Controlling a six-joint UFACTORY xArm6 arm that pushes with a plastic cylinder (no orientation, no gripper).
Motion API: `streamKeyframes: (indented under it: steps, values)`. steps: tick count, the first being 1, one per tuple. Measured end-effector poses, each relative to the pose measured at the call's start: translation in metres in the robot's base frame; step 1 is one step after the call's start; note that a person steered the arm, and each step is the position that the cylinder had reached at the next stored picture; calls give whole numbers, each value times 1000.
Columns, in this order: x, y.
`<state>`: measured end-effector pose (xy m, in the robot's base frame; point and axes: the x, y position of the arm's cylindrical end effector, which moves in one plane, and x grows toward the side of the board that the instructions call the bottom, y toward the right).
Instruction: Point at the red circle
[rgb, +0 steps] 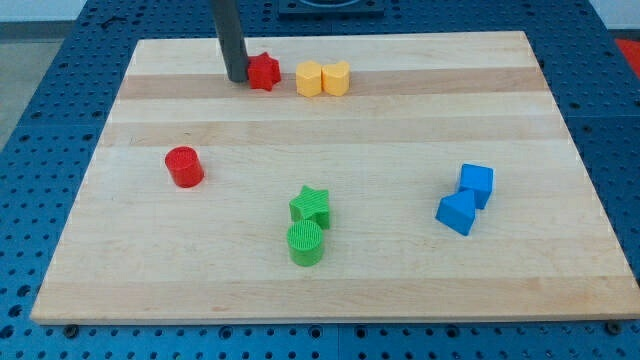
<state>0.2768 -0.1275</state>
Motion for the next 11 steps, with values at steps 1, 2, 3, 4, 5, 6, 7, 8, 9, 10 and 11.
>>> streamKeyframes:
  steps: [1,2,3,4,5,6,7,8,9,10,11]
  values:
    - [-1,21]
    - [-1,40]
    - [-1,42]
    - [-1,0]
    - [16,-47]
    - [44,-90]
    - [94,-127]
    - [155,-136]
    - [213,-131]
    - [229,-92]
    - [222,-42]
